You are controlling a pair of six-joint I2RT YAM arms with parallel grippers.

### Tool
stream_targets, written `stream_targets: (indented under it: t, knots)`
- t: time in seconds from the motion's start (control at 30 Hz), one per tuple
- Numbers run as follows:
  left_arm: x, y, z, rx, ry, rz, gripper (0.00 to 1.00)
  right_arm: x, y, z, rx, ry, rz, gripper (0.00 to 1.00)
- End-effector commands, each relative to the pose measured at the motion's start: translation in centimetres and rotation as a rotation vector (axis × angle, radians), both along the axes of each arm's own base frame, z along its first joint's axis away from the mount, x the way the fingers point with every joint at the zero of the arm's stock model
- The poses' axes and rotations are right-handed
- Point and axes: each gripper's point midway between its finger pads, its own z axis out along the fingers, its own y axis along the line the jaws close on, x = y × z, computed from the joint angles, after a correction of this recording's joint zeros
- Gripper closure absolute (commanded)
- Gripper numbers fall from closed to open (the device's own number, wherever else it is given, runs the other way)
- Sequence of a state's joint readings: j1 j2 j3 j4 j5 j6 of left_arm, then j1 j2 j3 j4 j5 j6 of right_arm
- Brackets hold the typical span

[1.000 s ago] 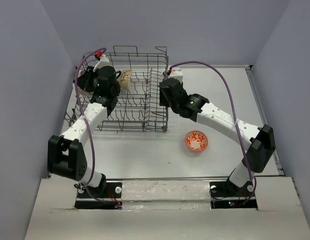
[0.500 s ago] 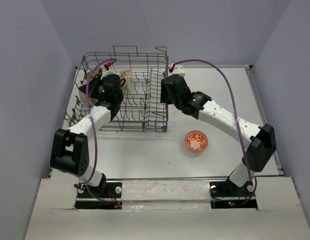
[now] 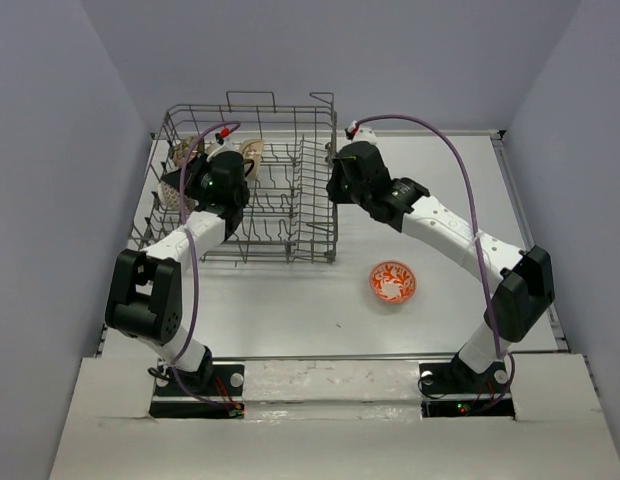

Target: Load the bowls into the dish rack

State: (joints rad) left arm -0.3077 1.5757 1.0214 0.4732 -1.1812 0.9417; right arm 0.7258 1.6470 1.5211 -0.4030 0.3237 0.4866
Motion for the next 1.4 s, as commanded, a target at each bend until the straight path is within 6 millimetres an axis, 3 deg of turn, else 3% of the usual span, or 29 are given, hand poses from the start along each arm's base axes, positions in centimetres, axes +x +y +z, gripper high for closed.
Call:
stream_targets:
  t: [0.0, 0.1, 0.3, 0.57, 0.97, 1.37]
  knots:
    - [-0.1, -0.1, 1.8, -0.019, -0.085, 0.004, 1.0, 2.5, -1.5, 0.9, 0.025, -0.025, -0.038, 0.91]
    - [0.1, -0.3, 1.7, -0.021, -0.087, -0.003, 1.0, 3.3, -1.9, 0.9, 0.03, -0.025, -0.05, 0.98]
    - [0.3, -0.8, 1.2, -0.016, -0.071, -0.013, 1.0, 4.9, -2.1, 1.2, 0.022, -0.03, -0.065, 0.99]
    - [0.0, -1.6, 0.3, 0.027, -0.009, -0.008, 1.0, 4.9, -1.9, 1.6, 0.031, -0.033, -0.054, 0.99]
    - [-1.2, -0.3, 1.2, 0.059, -0.02, -0.002, 1.0, 4.5, -2.1, 2.2, 0.038, -0.042, -0.049, 0.99]
    - [-0.1, -1.8, -0.7, 0.083, 0.04, -0.035, 1.0, 4.6, -2.0, 2.2, 0.038, -0.044, -0.048, 0.99]
